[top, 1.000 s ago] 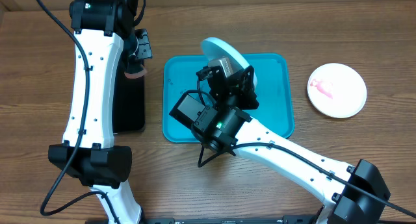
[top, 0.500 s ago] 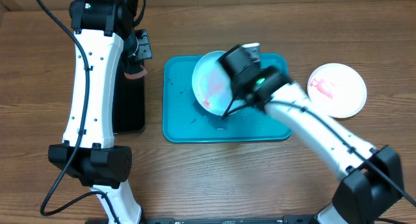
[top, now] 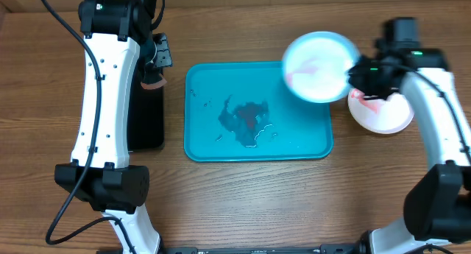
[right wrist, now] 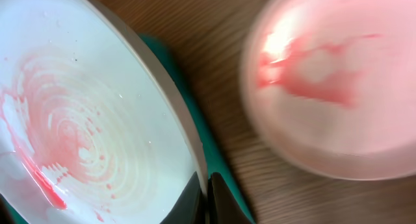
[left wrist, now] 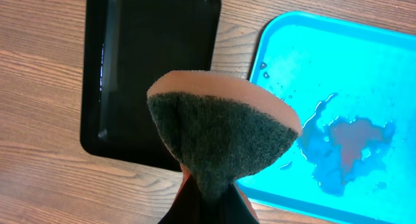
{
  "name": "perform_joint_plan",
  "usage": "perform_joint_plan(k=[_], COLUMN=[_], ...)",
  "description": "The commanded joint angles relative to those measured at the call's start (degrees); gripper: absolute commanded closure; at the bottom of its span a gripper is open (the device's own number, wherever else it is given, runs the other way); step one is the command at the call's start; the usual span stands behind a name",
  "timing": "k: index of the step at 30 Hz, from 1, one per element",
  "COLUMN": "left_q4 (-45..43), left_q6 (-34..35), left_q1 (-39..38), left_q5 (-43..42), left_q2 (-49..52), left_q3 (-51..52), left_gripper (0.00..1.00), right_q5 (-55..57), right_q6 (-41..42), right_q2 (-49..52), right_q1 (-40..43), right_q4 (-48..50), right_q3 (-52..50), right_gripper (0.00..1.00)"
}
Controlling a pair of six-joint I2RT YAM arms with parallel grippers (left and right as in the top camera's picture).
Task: Clean dirty plates on tray and stack at the side
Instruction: 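Lower the second plate onto the plate stack and release it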
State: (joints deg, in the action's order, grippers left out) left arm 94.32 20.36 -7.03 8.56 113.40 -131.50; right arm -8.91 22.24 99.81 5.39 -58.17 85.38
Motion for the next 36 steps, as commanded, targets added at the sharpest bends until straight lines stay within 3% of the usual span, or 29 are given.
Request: perform_joint_plan(k=[1,11,23,27,32,36], left_q4=[-0.2,-0.4,-0.2,-0.2,0.2,1.5], left_q6=[-1.6,-2.2,-2.4,-2.4,-2.4,-2.6], left_q1=[-0.1,-0.1,-0.1,-0.1,-0.1,0.0], left_q5=[-0.7,-0.7,-0.7,-0.7,-0.7,-0.6], left_q2=[-0.6,-0.6,-0.6,-0.6,-0.7,-1.8], left_q3=[0.2,0.2,0.2,0.2,0.2,0.1], left_gripper=[0.96,0.96,0.96,0.96,0.96,0.96], right_q5=[2.4,5.4,6.5,6.5,5.5,-2.1], right_q6=[0.1,2.0,1.9,1.7,1.7,-1.8], right_q2=[-2.6,0.9,5.0,5.0,5.0,4.9], right_q1=[5.6,19.2,22.0,22.0,22.0,21.9], right_q4=[0.0,2.6,2.1,1.2,-0.4,-3.9], right_q3=[0.4,-4.7,-5.7,-5.7,-5.5,-2.7], right_gripper=[0.96,0.96,0.95,0.66,0.62,0.62])
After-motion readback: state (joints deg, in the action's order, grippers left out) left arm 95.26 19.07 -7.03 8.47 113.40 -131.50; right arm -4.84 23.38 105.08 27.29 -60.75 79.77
